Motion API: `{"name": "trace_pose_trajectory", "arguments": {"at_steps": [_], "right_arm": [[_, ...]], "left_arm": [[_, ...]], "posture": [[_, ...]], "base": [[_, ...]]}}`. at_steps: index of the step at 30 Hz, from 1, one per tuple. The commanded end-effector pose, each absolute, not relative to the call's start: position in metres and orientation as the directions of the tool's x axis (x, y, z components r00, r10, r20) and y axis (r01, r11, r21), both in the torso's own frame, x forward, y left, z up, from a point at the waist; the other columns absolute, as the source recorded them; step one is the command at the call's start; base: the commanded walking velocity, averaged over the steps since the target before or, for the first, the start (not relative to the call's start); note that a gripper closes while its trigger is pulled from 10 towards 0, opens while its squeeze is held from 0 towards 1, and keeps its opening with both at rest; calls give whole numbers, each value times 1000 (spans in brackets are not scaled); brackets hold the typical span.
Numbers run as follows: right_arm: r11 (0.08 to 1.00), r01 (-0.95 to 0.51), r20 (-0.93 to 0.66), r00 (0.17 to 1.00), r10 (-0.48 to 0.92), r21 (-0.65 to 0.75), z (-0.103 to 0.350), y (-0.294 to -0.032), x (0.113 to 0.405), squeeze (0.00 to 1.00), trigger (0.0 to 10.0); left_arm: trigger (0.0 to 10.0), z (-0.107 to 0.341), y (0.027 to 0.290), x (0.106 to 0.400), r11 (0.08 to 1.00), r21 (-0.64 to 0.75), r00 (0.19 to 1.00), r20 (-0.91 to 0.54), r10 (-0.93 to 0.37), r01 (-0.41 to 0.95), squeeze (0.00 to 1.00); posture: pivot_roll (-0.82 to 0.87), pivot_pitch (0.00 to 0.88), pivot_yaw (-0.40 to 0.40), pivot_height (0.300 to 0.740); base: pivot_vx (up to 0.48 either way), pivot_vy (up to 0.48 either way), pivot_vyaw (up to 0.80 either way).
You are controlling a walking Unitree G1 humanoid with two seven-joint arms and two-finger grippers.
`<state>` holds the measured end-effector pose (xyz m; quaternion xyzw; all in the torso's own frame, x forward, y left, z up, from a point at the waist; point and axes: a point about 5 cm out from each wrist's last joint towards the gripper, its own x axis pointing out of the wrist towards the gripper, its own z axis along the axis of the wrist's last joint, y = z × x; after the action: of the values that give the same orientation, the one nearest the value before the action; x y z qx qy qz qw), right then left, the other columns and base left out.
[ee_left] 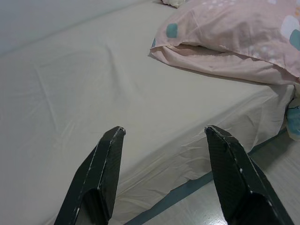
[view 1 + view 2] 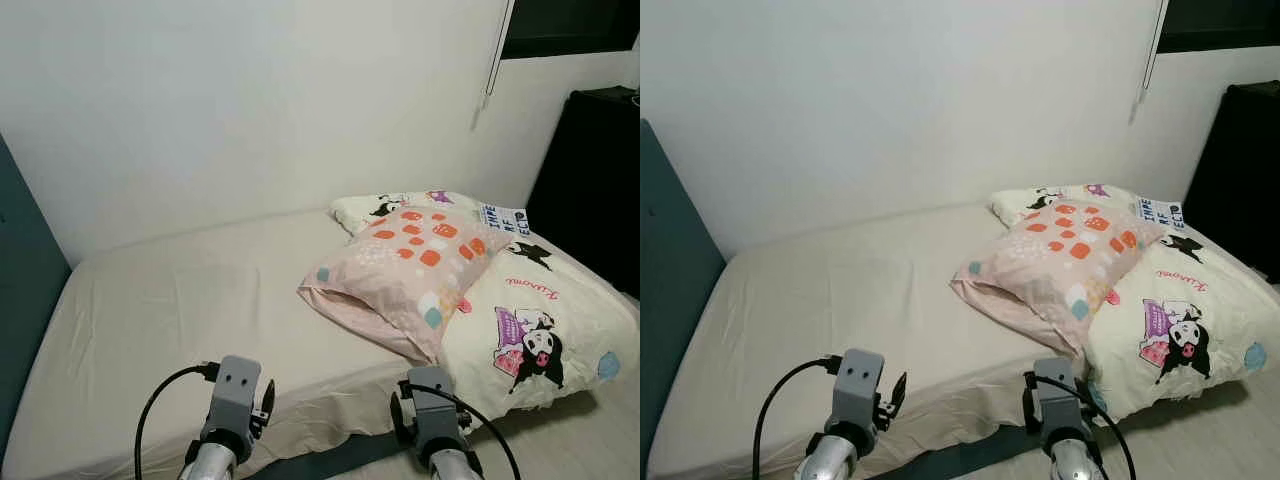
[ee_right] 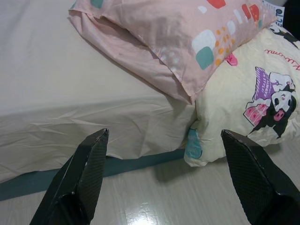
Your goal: Clean up the room
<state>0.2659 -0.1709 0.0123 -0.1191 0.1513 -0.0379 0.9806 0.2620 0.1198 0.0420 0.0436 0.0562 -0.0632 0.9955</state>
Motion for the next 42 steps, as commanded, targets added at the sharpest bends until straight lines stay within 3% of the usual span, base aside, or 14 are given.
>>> {"name": "trace_pose_trajectory", "arguments": {"at_steps": [1,42], "right_arm": [[969,37,-302,947,-113,-246,10,-171,264,0,10000],[968,37,-297,948,-113,-249,9,-170,264,0,10000]], "left_arm": [[10000,41,121,261,987,92,984,-129,-119,132,0],[10000,41,122,261,987,95,985,-129,-116,129,0]], "posture": [[-30,28,18,740],[-24,32,18,740]], "base": [[0,0,0],[0,0,0]]}}
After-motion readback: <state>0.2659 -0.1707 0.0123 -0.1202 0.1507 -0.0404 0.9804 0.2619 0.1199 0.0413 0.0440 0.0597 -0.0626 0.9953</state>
